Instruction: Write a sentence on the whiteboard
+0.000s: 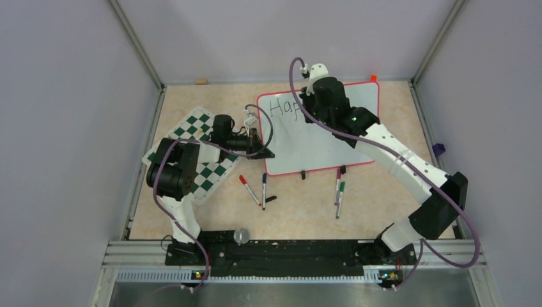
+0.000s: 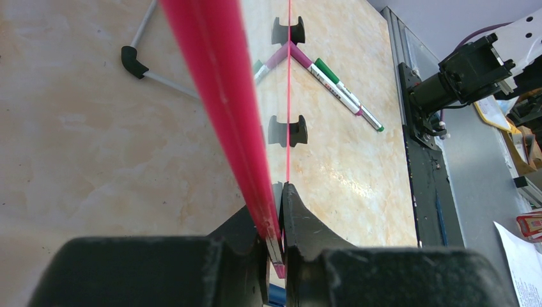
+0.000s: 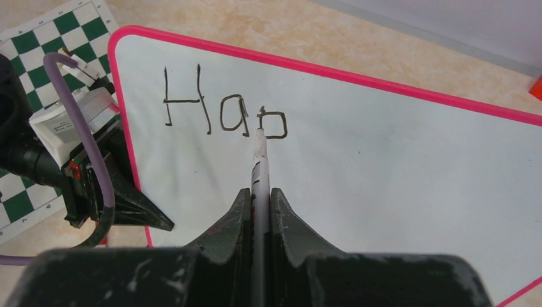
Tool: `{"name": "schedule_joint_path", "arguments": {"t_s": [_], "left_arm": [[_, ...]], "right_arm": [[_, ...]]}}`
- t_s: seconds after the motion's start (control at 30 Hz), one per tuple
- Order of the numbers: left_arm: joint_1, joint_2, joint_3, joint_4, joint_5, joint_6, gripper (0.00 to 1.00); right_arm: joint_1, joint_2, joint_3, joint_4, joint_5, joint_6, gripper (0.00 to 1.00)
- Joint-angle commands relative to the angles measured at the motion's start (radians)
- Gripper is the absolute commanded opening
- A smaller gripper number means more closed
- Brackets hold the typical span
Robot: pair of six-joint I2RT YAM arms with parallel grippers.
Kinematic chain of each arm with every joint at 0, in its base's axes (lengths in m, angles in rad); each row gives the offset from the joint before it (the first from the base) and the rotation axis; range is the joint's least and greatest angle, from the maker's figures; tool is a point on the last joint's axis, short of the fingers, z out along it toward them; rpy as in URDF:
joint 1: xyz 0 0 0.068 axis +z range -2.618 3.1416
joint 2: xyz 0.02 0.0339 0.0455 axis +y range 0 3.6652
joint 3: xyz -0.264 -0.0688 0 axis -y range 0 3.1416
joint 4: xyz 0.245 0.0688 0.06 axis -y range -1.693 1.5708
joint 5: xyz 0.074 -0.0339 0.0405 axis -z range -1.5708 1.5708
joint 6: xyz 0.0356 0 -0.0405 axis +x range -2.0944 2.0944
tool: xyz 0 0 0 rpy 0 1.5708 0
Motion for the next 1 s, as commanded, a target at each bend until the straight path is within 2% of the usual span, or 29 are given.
{"name": "schedule_joint_path", "arguments": {"t_s": [0.0, 0.97], "left_arm": [[-0.021, 0.031, -0.036, -0.033, 0.000, 0.093, 0.00], [-0.021, 0.033, -0.036, -0.031, 0.002, 0.095, 0.00]], "right_arm": [[-0.019, -0.025, 0.044, 0.007, 0.069, 0.002, 0.00], [-0.024, 0.103, 0.095, 0.019, 0.148, -0.009, 0.00]]}}
